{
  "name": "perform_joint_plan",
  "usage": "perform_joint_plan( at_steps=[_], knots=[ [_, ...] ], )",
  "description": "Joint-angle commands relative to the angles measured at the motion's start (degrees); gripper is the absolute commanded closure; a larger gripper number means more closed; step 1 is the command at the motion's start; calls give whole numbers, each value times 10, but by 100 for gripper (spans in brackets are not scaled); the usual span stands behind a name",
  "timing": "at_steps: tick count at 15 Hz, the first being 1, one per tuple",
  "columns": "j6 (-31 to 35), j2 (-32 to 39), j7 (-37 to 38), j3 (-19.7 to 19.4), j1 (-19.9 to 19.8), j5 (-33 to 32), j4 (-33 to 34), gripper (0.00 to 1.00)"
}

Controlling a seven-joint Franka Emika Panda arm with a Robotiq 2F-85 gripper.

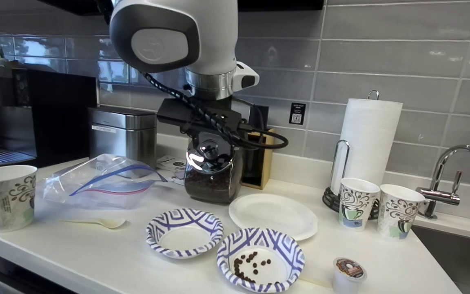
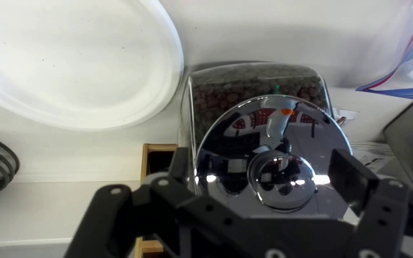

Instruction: Place the spoon in the coffee container

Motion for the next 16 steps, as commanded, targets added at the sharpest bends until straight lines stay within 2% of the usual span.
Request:
perform_joint_plan(
  at_steps=[1, 4, 8, 16],
  knots=[
    [-74, -32, 41, 10, -29, -51, -2, 0],
    [-128, -51, 103, 8, -43, -126, 2, 0],
    [-190, -78, 168, 6, -52, -194, 12, 0],
    [-241, -131, 205, 3, -48, -242, 9, 0]
  ],
)
